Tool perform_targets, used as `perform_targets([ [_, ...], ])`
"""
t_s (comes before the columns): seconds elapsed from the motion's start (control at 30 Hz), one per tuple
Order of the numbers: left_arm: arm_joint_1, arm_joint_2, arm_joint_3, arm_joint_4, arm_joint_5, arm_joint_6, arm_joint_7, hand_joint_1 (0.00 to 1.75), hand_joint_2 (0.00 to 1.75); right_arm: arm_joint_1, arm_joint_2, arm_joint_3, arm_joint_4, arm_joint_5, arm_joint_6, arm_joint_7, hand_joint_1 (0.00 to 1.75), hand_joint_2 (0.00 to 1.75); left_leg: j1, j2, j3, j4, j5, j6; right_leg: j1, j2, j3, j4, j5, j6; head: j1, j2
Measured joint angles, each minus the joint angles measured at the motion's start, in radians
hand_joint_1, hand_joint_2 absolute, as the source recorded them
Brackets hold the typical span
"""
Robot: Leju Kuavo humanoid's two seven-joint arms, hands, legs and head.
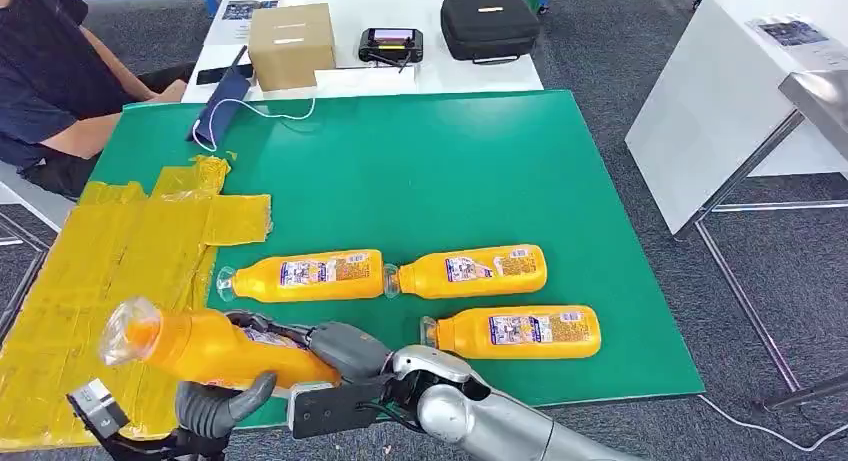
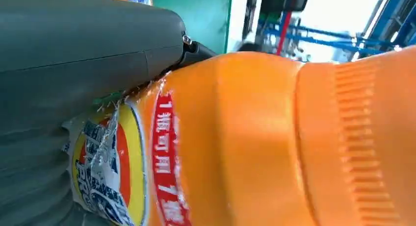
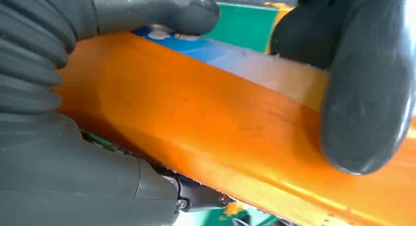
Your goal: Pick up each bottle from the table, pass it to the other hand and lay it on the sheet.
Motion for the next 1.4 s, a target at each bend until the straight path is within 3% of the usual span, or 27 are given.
perform_targets([
  [0.2,0.0,0.0,0.0,0.0,-0.001,0.001,0.0,1.75,1.75,0.001,0.0,0.0,0.0,0.0,0.0,0.0,0.0,1.75,0.0,0.0,0.0,0.0,0.0,0.0,0.0,0.0,0.0,0.0,0.0,0.0,0.0,0.0],
  [0.3,0.003,-0.002,0.0,-0.01,-0.087,0.07,-0.012,1.75,1.75,0.017,-0.001,-0.012,0.0,0.011,-0.032,0.0,0.0,1.75,0.0,0.0,0.0,0.0,0.0,0.0,0.0,0.0,0.0,0.0,0.0,0.0,0.001,0.0],
  [0.37,0.006,-0.003,0.009,-0.05,-0.334,0.266,-0.031,1.75,1.75,0.084,-0.003,-0.063,-0.011,0.039,-0.113,0.005,0.0,1.75,0.0,-0.001,0.0,0.0,0.0,0.0,0.0,-0.001,0.0,0.0,0.0,0.0,0.0,0.0],
  [0.43,0.004,0.007,0.05,-0.159,-0.851,0.53,0.046,1.75,1.75,0.273,-0.03,-0.251,-0.135,0.063,-0.179,-0.027,0.0,1.75,0.0,-0.002,-0.002,0.0,0.0,0.0,0.0,-0.001,-0.001,0.0,0.0,0.0,0.0,0.0],
  [0.5,0.001,0.016,0.062,-0.173,-0.991,0.57,0.089,1.75,1.75,0.307,-0.031,-0.293,-0.168,0.063,-0.181,-0.032,0.0,1.75,0.0,-0.001,-0.002,0.0,0.0,0.0,0.0,-0.001,-0.001,0.0,0.0,0.0,0.0,0.0],
  [0.77,-0.02,0.074,0.099,-0.154,-1.603,0.609,0.322,1.75,1.75,0.379,-0.031,-0.382,-0.259,0.047,-0.165,-0.04,0.0,1.75,0.0,-0.001,-0.002,0.0,0.0,0.0,0.0,-0.001,-0.001,0.0,0.0,0.0,0.0,0.0],
  [0.93,-0.04,0.123,0.101,-0.113,-1.722,0.578,0.428,1.75,1.75,0.384,-0.028,-0.399,-0.275,0.042,-0.155,-0.041,0.0,1.75,0.0,-0.001,-0.001,0.0,0.0,0.0,0.0,-0.001,-0.001,0.0,0.0,0.0,0.001,0.0],
  [1.07,-0.071,0.276,0.035,-0.048,-1.77,0.517,0.644,1.75,1.75,0.383,-0.02,-0.399,-0.278,0.034,-0.14,-0.041,0.0,1.75,0.0,0.001,-0.001,0.0,0.001,-0.001,0.001,0.001,-0.001,0.0,0.0,0.0,0.0,0.0],
  [1.3,-0.092,0.372,-0.012,-0.003,-1.776,0.511,0.655,1.75,1.75,0.382,-0.016,-0.402,-0.282,0.033,-0.139,-0.041,0.0,1.75,0.001,0.001,-0.001,0.0,0.001,-0.002,0.001,0.0,-0.001,0.0,0.0,-0.001,0.001,0.0],
  [1.4,-0.114,0.412,-0.055,0.025,-1.776,0.47,0.738,1.75,1.75,0.38,-0.014,-0.402,-0.282,0.027,-0.128,-0.041,0.0,1.75,0.001,0.0,-0.002,0.0,0.001,-0.002,0.001,0.0,-0.001,0.0,0.0,-0.001,0.001,0.0],
])
